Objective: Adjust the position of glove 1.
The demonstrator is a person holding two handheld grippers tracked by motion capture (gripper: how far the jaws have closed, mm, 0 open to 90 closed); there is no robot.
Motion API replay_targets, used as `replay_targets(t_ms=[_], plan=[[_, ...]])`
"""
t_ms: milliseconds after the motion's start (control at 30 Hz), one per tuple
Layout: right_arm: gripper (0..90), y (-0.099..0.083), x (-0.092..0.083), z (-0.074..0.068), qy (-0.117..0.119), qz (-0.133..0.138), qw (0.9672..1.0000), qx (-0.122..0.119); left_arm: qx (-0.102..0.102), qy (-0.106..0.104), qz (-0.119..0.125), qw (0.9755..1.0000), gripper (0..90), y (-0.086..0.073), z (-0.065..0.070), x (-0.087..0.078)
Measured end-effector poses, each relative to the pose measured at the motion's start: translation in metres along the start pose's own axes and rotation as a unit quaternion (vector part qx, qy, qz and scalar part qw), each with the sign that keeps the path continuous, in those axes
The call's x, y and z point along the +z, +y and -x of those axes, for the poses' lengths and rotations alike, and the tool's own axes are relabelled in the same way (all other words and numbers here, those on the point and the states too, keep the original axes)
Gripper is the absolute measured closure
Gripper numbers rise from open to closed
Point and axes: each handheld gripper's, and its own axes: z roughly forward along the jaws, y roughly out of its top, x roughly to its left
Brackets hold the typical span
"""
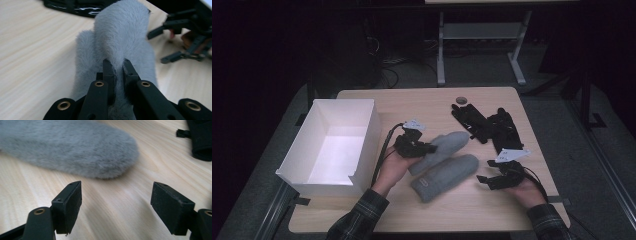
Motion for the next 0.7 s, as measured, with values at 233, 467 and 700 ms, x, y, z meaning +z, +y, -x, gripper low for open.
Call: replay_targets(t_ms=[233,467,700], plan=[[24.1,-0.004,0.001,0.004,-0.013,-0.006,0.9998,0.012,0.008,-0.002,-0.007,0.9999,84.1,-0.006,0.020,0.005],[23.8,-0.004,0.004,0.005,-0.014,-0.009,0.9998,0.012,0.012,0.011,-0.014,0.9998,84.0,-0.012,0.032,0.011],[23.6,-0.006,0.003,0.005,-0.018,-0.007,0.9997,0.017,0.011,0.007,-0.027,0.9996,84.0,-0.017,0.040,0.019]])
